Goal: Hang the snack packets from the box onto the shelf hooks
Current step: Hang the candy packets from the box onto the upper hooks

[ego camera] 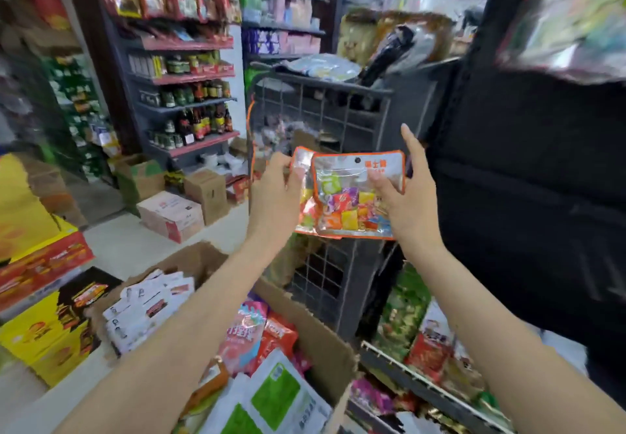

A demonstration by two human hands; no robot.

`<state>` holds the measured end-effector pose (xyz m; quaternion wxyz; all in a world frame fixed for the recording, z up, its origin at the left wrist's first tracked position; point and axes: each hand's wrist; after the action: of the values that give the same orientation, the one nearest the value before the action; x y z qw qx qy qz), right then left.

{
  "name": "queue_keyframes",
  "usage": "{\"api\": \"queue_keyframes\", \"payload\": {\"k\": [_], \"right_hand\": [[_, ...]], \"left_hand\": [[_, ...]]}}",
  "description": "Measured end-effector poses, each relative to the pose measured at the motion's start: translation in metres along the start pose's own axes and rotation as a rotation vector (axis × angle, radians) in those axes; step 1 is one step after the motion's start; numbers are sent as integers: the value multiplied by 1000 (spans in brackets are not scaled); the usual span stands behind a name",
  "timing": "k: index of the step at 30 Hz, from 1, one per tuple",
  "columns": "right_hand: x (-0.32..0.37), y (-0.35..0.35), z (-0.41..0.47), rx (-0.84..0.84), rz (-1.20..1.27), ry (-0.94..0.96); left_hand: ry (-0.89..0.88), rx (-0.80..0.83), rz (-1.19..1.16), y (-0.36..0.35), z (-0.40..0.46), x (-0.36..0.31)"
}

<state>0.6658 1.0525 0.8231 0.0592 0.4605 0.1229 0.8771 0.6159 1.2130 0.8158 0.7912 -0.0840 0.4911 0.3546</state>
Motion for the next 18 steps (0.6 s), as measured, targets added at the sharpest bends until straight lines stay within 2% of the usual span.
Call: {"api": "queue_keyframes", "payload": {"k": [7, 13, 18], "right_hand": [[13, 197, 9, -282, -161, 21], [28, 332, -3, -421, -243, 70], [35, 395, -3, -517, -300, 143]], "left_hand": [[-272, 56, -296, -133, -31, -134], [-420, 106, -279, -226, -64, -224], [-388, 99, -294, -270, -77, -275]]}}
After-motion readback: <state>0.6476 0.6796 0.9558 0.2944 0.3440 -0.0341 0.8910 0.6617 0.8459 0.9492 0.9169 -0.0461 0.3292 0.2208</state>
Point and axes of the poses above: each hand's wrist, its own z-axis towards the middle knuckle, its own y-axis out of the back of the hand, x = y × z, and after that the axes turned 8 degrees about -z, right-handed
